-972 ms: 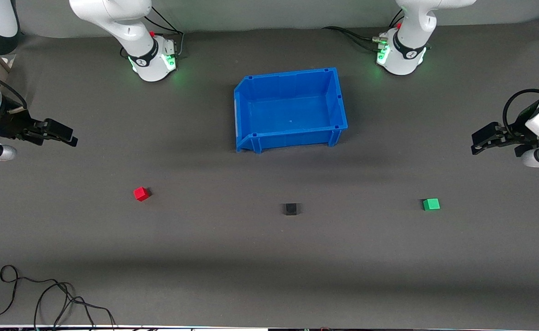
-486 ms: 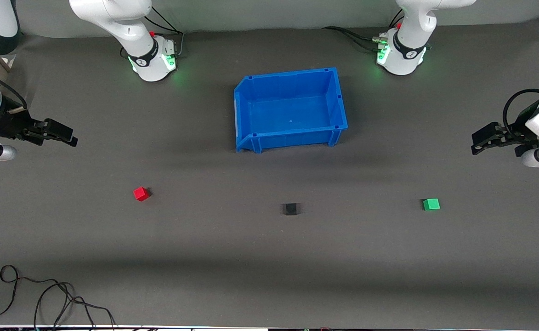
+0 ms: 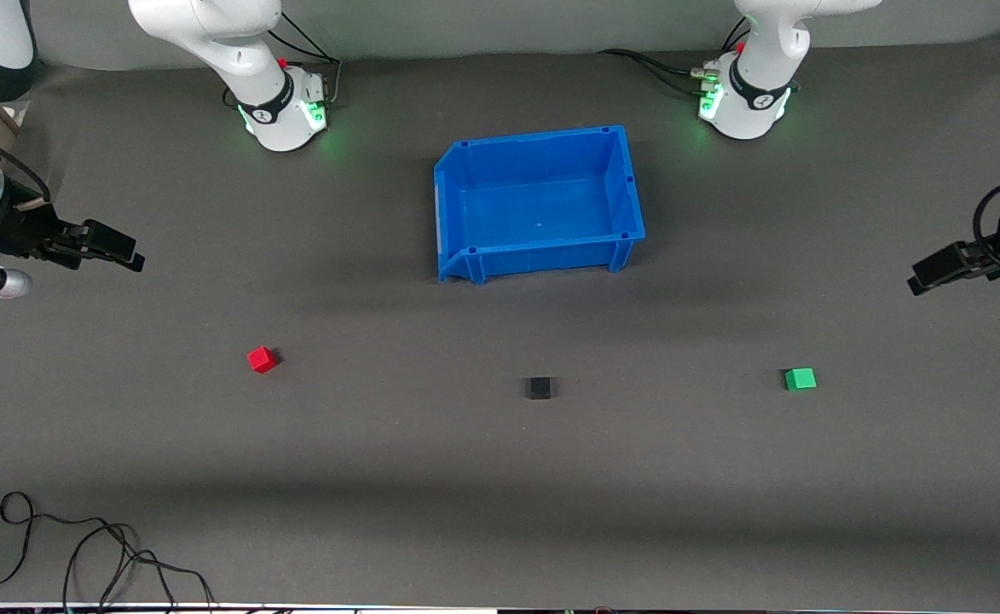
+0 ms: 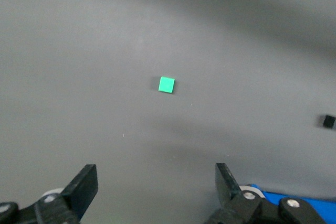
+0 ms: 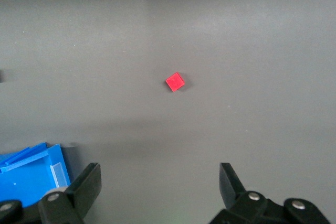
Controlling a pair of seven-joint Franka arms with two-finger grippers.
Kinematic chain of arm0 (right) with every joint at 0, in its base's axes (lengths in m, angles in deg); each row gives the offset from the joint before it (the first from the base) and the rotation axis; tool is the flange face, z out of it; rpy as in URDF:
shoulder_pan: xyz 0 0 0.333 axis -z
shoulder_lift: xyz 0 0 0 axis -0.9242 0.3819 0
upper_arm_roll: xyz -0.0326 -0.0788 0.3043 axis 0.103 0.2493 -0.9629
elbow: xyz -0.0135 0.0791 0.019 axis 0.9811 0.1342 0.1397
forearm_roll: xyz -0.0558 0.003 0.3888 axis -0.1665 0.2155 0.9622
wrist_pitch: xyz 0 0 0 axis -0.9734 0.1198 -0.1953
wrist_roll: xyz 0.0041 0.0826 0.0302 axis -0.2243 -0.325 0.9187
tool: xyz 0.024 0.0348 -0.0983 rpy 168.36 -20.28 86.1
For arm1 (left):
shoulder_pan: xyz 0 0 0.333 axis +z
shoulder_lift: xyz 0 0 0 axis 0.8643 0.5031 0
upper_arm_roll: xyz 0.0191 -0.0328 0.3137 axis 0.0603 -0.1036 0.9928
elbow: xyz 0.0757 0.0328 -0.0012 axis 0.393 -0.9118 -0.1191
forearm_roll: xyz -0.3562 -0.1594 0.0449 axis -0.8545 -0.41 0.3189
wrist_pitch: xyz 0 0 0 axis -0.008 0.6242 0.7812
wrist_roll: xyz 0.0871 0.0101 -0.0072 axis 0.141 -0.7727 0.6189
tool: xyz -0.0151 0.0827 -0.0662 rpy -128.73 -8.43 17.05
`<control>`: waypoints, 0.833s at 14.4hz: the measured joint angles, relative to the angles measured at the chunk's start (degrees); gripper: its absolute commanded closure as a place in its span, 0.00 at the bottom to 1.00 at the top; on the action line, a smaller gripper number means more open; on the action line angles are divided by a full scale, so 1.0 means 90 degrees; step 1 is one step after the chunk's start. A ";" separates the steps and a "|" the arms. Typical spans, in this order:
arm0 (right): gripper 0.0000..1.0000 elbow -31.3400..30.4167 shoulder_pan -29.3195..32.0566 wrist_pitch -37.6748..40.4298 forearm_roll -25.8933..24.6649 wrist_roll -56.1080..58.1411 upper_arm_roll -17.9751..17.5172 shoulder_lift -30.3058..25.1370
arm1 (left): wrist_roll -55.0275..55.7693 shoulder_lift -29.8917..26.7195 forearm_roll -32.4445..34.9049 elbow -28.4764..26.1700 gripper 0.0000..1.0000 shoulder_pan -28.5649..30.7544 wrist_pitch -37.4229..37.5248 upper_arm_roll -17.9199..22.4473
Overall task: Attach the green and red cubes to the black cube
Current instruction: 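Reach the right gripper to the red cube while the left gripper reaches the green cube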
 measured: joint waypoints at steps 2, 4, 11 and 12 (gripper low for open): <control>0.00 -0.0012 0.0000 0.0017 0.0000 0.0004 -0.0004 0.0003 | 0.1070 0.0064 -0.0009 -0.0010 0.00 0.0008 0.0121 -0.0006; 0.00 -0.0068 -0.0027 0.0033 0.0000 0.0100 -0.0011 0.0007 | 0.2288 0.0170 -0.0162 -0.0018 0.00 0.0009 0.0136 -0.0010; 0.00 -0.0786 -0.0041 -0.0668 0.0000 0.2081 -0.0036 0.0437 | 0.4414 0.0490 -0.1616 -0.0023 0.00 0.0806 0.0052 0.0016; 0.00 -0.0847 -0.0031 -0.0824 0.0000 0.2259 -0.0029 0.0625 | 0.4715 0.0526 -0.1707 -0.0025 0.00 0.0931 0.0004 0.0020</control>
